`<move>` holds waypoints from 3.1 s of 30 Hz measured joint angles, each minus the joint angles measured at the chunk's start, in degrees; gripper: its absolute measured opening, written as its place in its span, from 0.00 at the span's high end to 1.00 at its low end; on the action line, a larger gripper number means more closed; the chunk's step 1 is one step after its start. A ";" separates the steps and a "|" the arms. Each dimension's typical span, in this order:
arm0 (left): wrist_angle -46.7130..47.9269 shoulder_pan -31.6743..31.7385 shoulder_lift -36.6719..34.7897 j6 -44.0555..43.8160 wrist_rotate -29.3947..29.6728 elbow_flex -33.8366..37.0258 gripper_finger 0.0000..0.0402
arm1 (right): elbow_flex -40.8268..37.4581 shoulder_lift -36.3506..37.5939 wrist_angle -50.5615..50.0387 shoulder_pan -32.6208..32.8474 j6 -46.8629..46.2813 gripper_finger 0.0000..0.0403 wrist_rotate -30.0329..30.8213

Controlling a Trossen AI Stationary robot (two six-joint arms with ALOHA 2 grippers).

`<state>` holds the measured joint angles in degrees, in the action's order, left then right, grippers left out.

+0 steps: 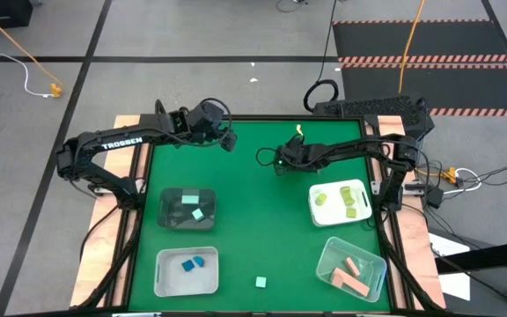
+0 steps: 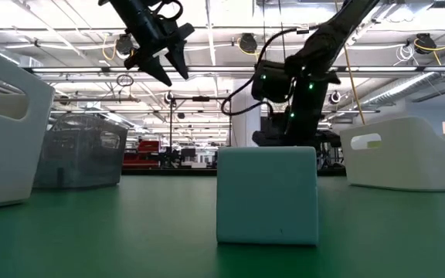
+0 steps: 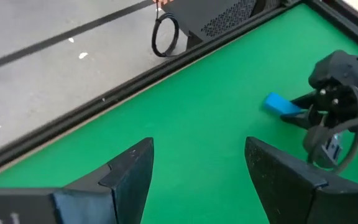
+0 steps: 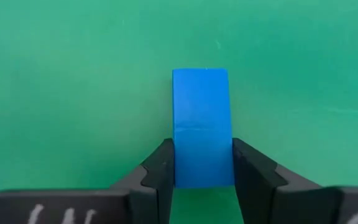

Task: Sort & place blocks by color
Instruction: Put the blue block into the gray bin

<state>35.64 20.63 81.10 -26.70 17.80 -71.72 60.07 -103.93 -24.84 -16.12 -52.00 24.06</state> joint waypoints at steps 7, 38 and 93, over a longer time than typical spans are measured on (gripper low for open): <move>-1.88 -1.70 -0.02 -8.85 -8.92 0.00 0.38 | -0.02 7.29 5.66 1.79 16.80 0.72 -0.29; -25.74 -12.67 8.19 -36.27 -8.99 -0.01 0.38 | 0.11 22.83 27.15 13.39 58.77 0.72 -2.00; -1.48 -39.32 7.98 -61.68 -36.83 -0.07 0.86 | 0.08 38.89 -7.65 13.99 31.28 0.38 -12.33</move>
<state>34.16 -18.69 89.08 -88.38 -19.03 -71.79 60.15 -65.03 -32.49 -2.13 -20.72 11.73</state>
